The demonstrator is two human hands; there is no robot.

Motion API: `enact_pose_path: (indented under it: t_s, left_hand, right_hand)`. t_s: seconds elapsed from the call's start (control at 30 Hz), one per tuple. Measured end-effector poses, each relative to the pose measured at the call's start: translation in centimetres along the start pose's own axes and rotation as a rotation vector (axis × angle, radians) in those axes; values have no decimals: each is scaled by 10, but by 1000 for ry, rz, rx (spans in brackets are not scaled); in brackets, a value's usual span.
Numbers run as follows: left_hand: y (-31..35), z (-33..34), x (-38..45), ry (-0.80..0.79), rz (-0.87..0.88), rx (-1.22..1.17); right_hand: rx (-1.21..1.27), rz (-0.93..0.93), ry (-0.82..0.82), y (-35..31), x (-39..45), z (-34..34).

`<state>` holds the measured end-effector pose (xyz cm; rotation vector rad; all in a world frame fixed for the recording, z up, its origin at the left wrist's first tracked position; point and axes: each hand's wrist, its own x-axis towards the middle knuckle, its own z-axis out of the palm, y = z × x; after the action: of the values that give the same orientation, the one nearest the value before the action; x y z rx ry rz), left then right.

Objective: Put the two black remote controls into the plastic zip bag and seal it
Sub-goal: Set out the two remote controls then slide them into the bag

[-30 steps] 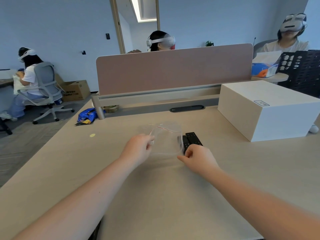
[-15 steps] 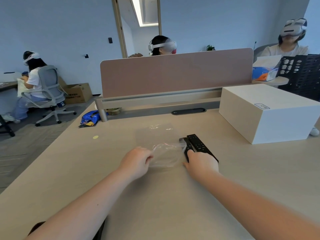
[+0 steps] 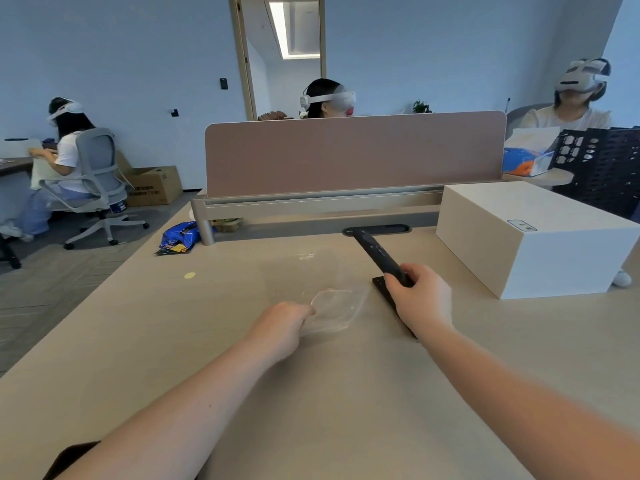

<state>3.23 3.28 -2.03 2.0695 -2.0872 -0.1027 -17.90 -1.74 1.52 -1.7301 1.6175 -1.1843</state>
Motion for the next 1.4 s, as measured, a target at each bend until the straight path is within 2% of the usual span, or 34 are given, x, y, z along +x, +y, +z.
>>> enact_pose_path:
  t_s: [0.13, 0.37, 0.6, 0.8, 1.0, 1.17, 1.4]
  left_hand:
    - [5, -6, 1, 128, -36, -27]
    - [8, -18, 7, 313, -222, -160]
    - [3, -17, 13, 336, -295, -183]
    - [4, -18, 11, 293, -351, -168]
    - [-1, -18, 12, 297, -324, -260]
    - [11, -12, 8, 252, -228, -254]
    - [29, -8, 4, 214, -102, -176]
  right_hand:
    - [48, -110, -144, -19, -20, -8]
    - [-173, -189, -279, -19, -54, -11]
    - [-162, -257, -271, -22, -64, -20]
    - [-134, -275, -281, -12, -77, -13]
    - [-216, -229, -278, -1, -69, -2]
    - [-310, -195, -251, -2, -50, 23]
    - [-365, -177, -330, -16, -32, 69]
